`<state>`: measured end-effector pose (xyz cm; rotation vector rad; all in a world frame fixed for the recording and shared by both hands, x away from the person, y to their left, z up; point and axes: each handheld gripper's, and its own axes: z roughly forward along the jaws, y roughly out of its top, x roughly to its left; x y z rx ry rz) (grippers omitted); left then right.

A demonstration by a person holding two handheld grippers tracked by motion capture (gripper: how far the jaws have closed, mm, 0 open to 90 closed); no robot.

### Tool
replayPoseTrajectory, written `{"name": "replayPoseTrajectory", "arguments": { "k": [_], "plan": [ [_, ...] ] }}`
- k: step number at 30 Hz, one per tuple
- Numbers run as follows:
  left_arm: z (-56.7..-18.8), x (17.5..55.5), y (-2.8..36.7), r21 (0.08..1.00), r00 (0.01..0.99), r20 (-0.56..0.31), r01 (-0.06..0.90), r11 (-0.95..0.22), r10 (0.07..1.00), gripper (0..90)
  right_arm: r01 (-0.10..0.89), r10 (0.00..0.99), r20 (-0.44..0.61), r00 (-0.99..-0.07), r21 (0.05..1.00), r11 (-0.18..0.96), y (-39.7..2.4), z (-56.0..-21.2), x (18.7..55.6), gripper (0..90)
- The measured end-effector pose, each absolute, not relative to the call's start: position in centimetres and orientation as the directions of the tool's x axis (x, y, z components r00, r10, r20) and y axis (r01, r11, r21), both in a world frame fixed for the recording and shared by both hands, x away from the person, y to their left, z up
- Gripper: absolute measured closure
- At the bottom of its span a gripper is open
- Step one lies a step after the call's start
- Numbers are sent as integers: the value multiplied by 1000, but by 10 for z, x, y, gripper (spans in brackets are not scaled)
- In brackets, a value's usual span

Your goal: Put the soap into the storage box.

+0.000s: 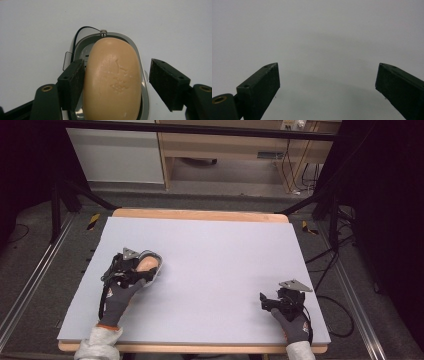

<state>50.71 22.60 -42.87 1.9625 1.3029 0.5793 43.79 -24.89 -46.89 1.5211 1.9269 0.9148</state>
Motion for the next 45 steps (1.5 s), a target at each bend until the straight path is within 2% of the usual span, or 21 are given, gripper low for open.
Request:
{"name": "replayPoseTrajectory", "arguments": {
  "k": [14,25,35,45],
  "plan": [
    [-416,498,219,788,422,-4,559,-257,906,288,623,971,12,-237,769,143,-249,-469,438,58],
    [-413,484,221,800,444,-35,549,-241,896,296,619,972,10,-233,773,140,-250,-468,437,58],
    [-423,455,223,801,487,-28,534,-272,873,305,620,974,14,-227,773,133,-253,-468,436,58],
    [-438,433,232,789,483,-18,545,-284,875,298,626,976,-1,-219,767,141,-259,-470,433,59]
  ]
}}
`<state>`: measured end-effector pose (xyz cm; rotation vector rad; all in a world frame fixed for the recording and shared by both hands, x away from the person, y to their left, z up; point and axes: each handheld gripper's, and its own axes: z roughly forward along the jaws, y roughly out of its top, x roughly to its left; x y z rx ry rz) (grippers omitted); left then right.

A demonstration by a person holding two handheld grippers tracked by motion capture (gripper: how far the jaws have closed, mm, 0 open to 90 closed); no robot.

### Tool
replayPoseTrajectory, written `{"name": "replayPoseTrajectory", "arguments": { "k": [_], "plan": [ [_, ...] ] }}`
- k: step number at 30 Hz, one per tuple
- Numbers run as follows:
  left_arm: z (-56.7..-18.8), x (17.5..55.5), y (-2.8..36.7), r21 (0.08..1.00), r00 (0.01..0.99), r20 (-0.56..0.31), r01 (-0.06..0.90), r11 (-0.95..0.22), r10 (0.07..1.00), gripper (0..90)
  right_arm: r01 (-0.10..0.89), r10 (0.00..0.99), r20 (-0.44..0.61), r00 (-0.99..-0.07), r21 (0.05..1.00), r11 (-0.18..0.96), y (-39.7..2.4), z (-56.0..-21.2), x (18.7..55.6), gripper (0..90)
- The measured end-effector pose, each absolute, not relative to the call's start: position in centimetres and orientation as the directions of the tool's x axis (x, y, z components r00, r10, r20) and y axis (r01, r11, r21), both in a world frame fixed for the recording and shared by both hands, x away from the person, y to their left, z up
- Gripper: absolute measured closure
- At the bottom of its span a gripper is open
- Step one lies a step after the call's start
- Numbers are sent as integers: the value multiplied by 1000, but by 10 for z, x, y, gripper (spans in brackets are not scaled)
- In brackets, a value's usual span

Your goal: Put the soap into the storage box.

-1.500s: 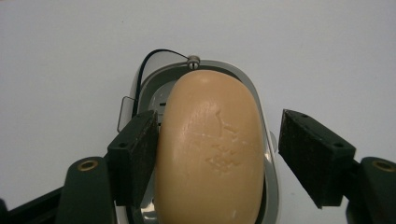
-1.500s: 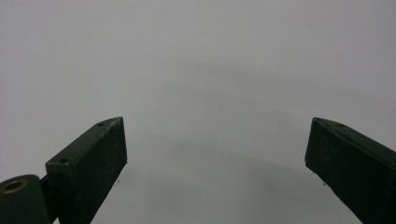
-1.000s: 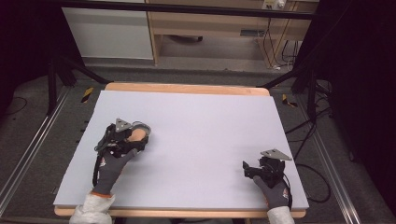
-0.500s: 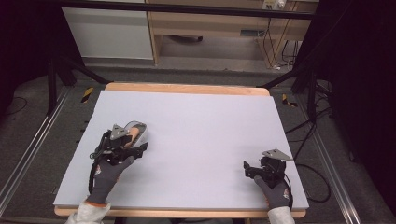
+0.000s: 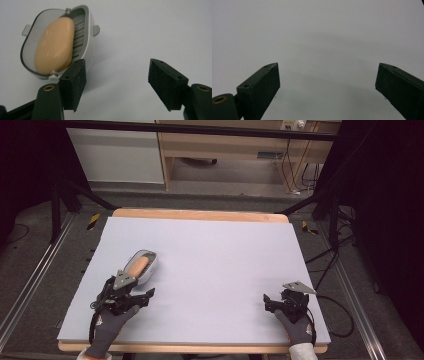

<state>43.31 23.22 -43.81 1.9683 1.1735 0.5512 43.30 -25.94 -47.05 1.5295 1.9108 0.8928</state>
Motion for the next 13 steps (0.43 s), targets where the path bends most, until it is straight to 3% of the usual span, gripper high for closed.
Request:
{"name": "replayPoseTrajectory", "arguments": {
  "k": [13],
  "plan": [
    [-455,422,255,756,453,1,584,-297,892,269,634,981,-8,-195,762,132,-266,-473,432,59]
  ]
}}
